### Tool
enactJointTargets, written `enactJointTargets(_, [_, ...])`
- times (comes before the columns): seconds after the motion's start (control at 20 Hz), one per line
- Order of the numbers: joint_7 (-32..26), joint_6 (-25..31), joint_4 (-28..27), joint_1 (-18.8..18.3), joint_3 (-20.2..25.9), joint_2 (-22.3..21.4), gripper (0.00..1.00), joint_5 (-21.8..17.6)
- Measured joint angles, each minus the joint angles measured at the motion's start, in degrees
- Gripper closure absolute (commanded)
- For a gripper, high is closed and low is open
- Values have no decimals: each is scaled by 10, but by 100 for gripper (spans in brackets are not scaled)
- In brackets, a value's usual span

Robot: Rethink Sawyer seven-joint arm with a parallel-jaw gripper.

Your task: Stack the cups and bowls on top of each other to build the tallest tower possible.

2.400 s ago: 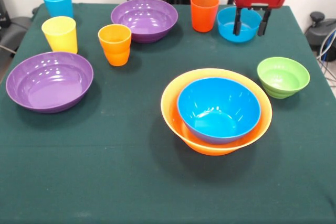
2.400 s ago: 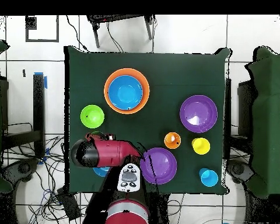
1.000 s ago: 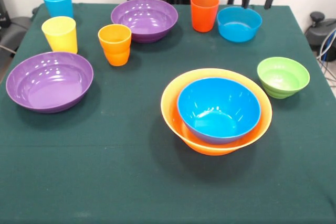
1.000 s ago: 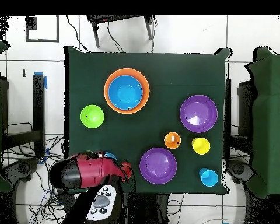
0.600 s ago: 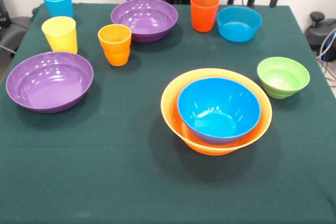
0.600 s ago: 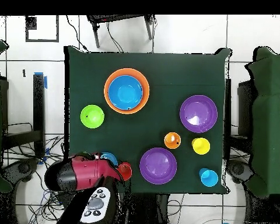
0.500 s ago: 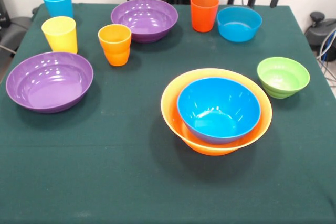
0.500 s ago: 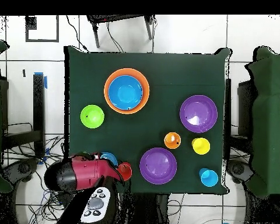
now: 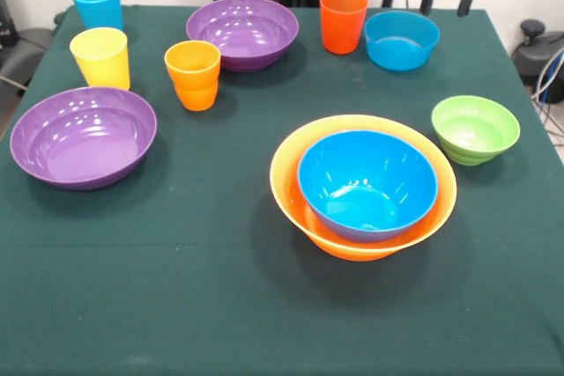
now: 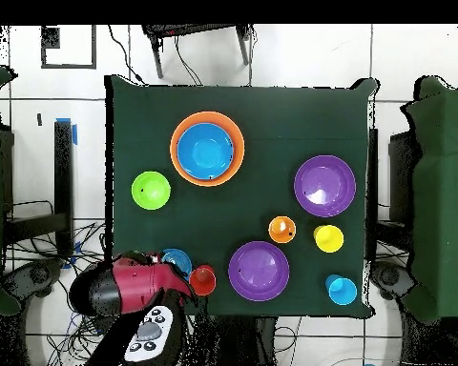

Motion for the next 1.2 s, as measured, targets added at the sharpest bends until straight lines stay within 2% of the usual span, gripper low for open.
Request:
enactJointTargets(0.35, [21, -26, 0, 0, 0, 20, 0, 0])
enactJointTargets(1.2, [22, -54, 0, -6, 0, 42, 0, 0])
